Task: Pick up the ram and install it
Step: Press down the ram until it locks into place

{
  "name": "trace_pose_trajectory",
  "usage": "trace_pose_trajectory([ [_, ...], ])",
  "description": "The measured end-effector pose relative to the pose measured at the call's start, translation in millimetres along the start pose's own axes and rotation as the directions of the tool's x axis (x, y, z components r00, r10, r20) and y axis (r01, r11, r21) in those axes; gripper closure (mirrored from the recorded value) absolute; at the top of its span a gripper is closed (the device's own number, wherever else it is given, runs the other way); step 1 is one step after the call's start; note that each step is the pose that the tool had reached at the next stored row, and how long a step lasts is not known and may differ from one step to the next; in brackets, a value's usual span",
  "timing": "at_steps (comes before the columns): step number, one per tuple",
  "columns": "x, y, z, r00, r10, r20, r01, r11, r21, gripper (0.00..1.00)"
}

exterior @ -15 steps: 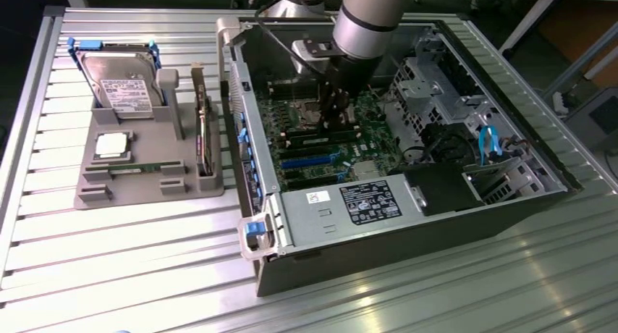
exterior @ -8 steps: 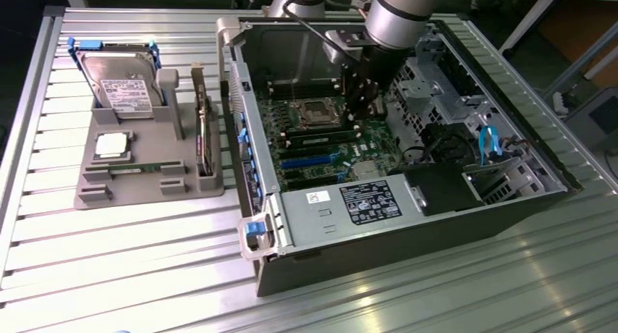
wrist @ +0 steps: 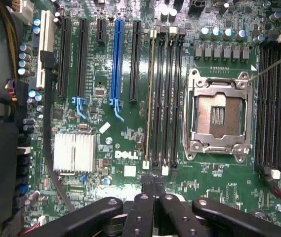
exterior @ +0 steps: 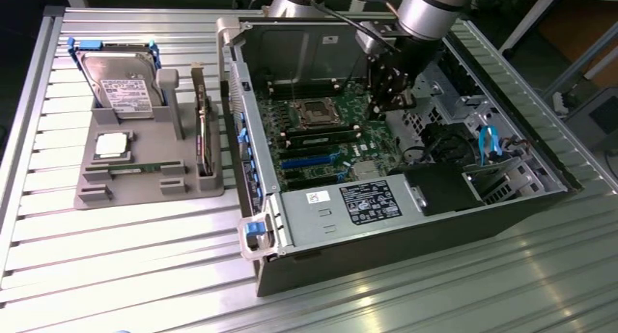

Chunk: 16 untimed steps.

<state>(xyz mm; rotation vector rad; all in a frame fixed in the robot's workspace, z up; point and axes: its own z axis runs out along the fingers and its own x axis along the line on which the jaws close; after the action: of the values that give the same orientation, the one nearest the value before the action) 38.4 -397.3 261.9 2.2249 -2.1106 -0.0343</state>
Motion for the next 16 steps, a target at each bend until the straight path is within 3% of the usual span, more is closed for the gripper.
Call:
trace_pose_trajectory([
  [2, -0.7, -4.0, -11.3, 1.0000, 0.001, -0.0061, -0.001, 1.0000, -0.0003, 0.91],
  [6, -0.4, -3.3, -27.7, 1.0000, 0.001, -0.0087, -0.001, 1.0000, -0.0005, 0.91],
  [16, -0.5, -3.3, -28.0, 1.0000, 0.001, -0.0092, -0.001, 1.0000, -0.0004, 0.91],
])
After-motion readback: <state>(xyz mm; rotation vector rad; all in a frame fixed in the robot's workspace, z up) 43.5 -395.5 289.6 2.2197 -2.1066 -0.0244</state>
